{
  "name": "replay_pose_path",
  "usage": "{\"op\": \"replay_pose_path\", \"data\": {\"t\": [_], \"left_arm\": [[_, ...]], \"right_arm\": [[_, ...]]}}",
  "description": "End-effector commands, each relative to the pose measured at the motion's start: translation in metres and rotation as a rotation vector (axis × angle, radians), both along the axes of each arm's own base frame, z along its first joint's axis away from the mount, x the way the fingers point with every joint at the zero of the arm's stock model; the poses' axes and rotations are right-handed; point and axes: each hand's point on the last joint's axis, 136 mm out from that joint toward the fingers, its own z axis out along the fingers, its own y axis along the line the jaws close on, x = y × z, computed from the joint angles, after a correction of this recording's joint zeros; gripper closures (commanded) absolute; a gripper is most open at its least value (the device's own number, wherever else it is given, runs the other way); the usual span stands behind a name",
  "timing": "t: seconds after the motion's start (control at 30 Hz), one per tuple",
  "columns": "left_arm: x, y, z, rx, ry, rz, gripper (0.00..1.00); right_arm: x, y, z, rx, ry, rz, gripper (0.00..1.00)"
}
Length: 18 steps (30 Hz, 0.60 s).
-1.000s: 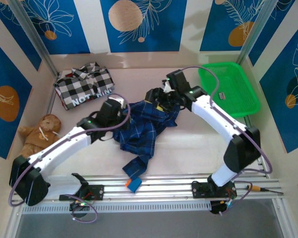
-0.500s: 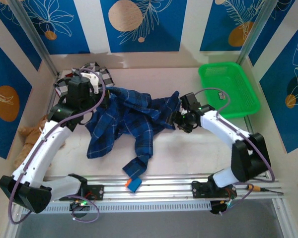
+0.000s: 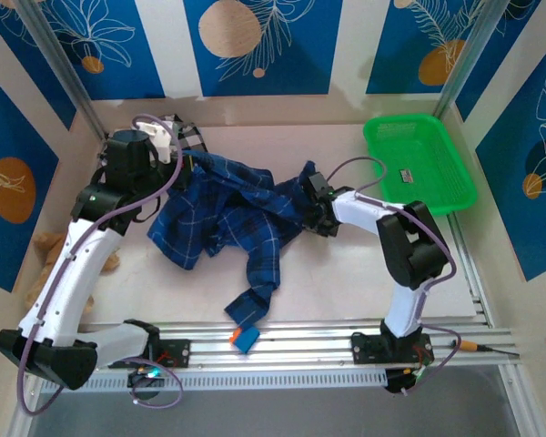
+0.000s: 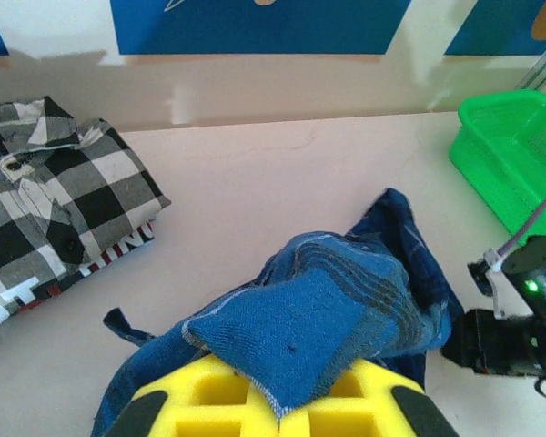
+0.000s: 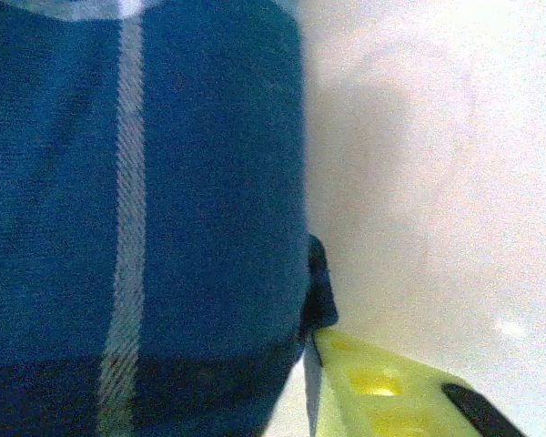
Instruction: Fold and stack the long sleeve shirts
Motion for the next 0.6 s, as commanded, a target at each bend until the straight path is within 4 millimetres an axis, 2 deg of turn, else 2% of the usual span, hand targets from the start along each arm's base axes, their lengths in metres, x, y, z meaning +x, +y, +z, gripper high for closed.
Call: {"op": "replay_pose_path", "data": {"t": [0.0,0.07,0.2,0.33,0.43,0.57], "left_arm": [[-0.008,0.006,0.030,0.013,-0.083,-0.022,0.94],[-0.011,0.010,0.035,0.029,-0.102,-0.015,0.94],[-0.016,0.019,0.043,0.063,-0.133,0.005,0.93],[-0.019,0.022,0.057,0.065,-0.173,0.009,0.93],[-0.023,0.021,0.074,0.057,-0.226,-0.004,0.93],[-0.029,0.023,0.110,0.047,-0.321,-0.003,0.92]], "right_arm": [[0.045,-0.022,0.038,-0.078,-0.198,-0.069,0.91],[0.056,-0.027,0.064,-0.087,-0.269,-0.071,1.00],[0.059,-0.047,0.127,-0.052,-0.416,-0.113,1.00],[0.049,-0.074,0.193,0.015,-0.557,-0.156,1.00],[0.038,-0.092,0.250,0.033,-0.664,-0.149,1.00],[0.020,-0.114,0.324,0.050,-0.783,-0.123,1.00]]}}
